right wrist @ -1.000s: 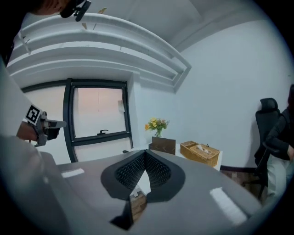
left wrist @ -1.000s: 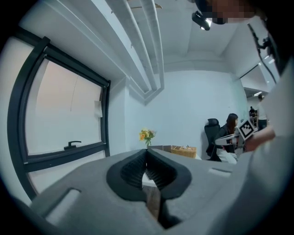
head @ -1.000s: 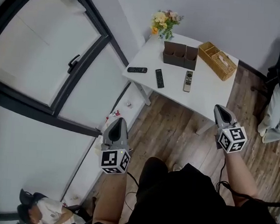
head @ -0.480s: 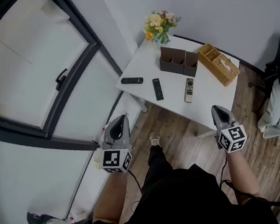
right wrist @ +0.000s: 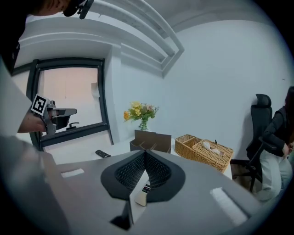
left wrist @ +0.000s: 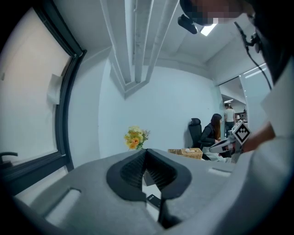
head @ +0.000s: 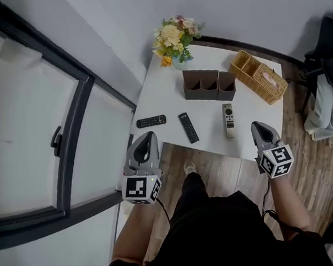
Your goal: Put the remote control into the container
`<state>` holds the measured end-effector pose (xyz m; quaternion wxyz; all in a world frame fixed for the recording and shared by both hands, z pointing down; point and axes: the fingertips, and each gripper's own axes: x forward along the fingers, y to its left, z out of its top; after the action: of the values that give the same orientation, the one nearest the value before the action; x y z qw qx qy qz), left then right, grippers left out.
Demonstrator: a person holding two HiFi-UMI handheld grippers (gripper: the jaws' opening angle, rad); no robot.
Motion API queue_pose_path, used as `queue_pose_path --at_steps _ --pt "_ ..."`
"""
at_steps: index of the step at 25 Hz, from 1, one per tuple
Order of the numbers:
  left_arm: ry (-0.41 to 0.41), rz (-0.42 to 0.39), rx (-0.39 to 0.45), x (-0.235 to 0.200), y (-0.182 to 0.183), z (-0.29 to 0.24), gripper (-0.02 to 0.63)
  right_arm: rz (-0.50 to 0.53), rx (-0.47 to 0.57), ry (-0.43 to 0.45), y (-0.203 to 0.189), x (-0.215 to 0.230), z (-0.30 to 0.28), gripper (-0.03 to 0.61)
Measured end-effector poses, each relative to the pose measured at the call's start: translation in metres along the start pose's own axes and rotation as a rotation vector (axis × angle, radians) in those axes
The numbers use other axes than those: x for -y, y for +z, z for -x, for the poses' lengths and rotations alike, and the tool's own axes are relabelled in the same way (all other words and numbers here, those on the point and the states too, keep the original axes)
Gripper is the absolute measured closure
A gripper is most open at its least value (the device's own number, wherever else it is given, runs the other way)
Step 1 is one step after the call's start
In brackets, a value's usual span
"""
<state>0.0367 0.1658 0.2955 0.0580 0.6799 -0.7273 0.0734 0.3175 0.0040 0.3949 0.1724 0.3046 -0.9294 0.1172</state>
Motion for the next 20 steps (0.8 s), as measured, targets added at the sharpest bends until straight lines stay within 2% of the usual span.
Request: queue_pose_path --at_steps 6,11,20 --pt "-0.14 -0.015 -0.026 -0.042 -0.002 -0.081 0.613 -0.051 -0.033 -0.088 0.013 -0.005 -0.064 0.577" --pt "-0.236 -0.006 -0.013 -0.06 0.005 -0.133 0.614 -0.061 -0.033 -0.159 0.033 -0.006 -0.09 0.577" --pt "-0.356 0.029 0.006 -0.041 0.01 -0.181 0.614 -0.053 -0.083 -0.245 0.041 0.007 -0.088 0.577"
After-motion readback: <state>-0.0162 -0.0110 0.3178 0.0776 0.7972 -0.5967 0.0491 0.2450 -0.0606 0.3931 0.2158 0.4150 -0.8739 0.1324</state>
